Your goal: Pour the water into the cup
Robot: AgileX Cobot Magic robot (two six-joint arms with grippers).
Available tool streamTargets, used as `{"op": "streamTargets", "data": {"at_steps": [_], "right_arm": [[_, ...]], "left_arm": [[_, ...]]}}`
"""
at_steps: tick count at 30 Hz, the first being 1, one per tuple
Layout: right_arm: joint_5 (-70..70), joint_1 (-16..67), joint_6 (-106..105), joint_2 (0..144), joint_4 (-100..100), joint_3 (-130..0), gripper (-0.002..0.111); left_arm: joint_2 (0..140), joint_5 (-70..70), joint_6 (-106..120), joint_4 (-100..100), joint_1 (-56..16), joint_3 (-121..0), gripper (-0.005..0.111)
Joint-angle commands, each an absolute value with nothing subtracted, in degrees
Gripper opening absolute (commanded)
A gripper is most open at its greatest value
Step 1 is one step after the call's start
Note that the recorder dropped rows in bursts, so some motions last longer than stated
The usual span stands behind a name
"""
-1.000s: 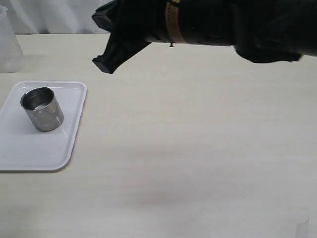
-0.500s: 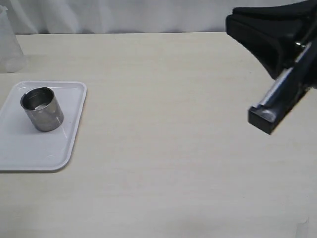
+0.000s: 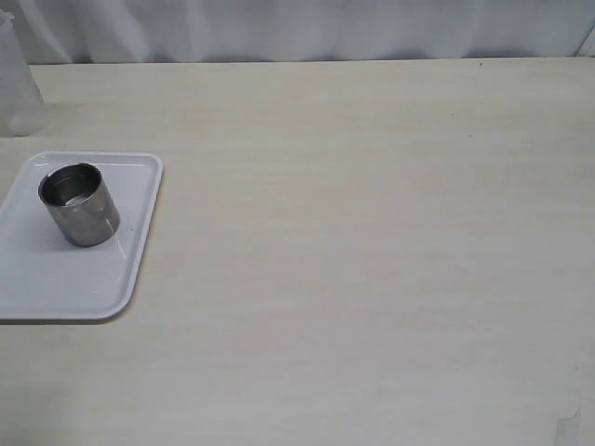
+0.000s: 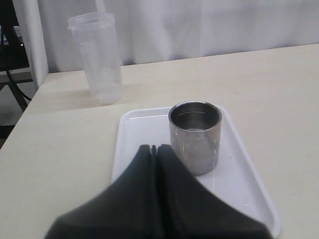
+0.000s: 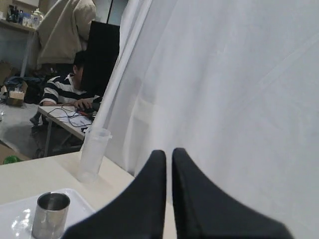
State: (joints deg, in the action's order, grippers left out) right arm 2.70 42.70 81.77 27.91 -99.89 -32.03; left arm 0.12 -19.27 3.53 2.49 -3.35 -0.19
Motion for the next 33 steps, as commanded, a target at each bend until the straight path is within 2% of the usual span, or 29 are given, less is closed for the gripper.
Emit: {"op": "streamTargets", "data": {"at_steps": [1, 18, 23, 33], "right_arm": [[2.91, 42.67, 82.21, 25.74, -99.95, -31.86, 0.004], [3.02, 42.67, 82.30, 24.90, -99.52, -31.86, 0.004], [4.80, 42.67, 75.15, 24.81, -85.62, -31.86, 0.004], [5.66, 42.67, 31.49, 22.97, -46.00, -27.84, 0.004]], "left_arm": [[0.00, -18.49, 3.11, 2.46, -3.29, 0.00, 0.000], [0.00, -18.49, 3.11, 2.46, -3.29, 0.00, 0.000], [0.00, -18.51, 3.11, 2.46, -3.29, 0.00, 0.000], [0.00, -18.51, 3.11, 2.46, -3.29, 0.00, 0.000]]}}
